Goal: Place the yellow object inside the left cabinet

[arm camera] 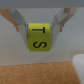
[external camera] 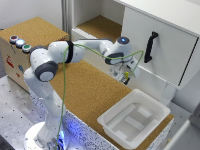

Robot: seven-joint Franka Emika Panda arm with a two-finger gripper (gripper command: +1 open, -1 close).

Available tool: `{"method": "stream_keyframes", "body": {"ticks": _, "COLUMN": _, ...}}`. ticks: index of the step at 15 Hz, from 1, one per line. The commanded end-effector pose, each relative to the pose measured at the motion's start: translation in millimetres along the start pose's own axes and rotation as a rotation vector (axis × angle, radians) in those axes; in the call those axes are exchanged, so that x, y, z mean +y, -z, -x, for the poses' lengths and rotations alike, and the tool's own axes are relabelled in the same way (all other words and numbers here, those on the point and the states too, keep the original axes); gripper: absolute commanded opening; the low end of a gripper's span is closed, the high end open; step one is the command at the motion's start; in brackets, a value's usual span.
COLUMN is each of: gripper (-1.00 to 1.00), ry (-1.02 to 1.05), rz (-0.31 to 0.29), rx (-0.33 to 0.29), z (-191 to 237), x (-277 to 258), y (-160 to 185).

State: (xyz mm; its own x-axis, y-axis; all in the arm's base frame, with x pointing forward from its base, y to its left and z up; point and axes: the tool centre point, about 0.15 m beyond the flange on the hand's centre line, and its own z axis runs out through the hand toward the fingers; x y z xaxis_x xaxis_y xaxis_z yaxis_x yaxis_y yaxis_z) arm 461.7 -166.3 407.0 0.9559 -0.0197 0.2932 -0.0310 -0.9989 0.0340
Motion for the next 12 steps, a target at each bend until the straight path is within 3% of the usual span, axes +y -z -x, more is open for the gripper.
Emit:
{"method": "stream_keyframes", "body": {"ticks": 1, "gripper": -1.0, "ry": 0.072, "rz": 0.067, "rx": 0.01, "z": 23, "x": -92, "y": -2}}
{"method": "stream_keyframes", "body": {"ticks": 4, "gripper": -1.0, "ry": 0.081, "rz": 0.095, "rx": 0.048, "z": 16, "x": -142, "y": 4}}
{"method": "stream_keyframes", "body": {"ticks": 7, "gripper": -1.0, "ry": 0.0, "rz": 0.121, "rx": 0.037, "z": 3, "x": -211, "y": 9}}
{"method": "stream_keyframes", "body": {"ticks": 12, "gripper": -1.0, "ry": -0.076, "rz": 0.11, "rx": 0.024, "z": -38, "x": -293, "y": 39}}
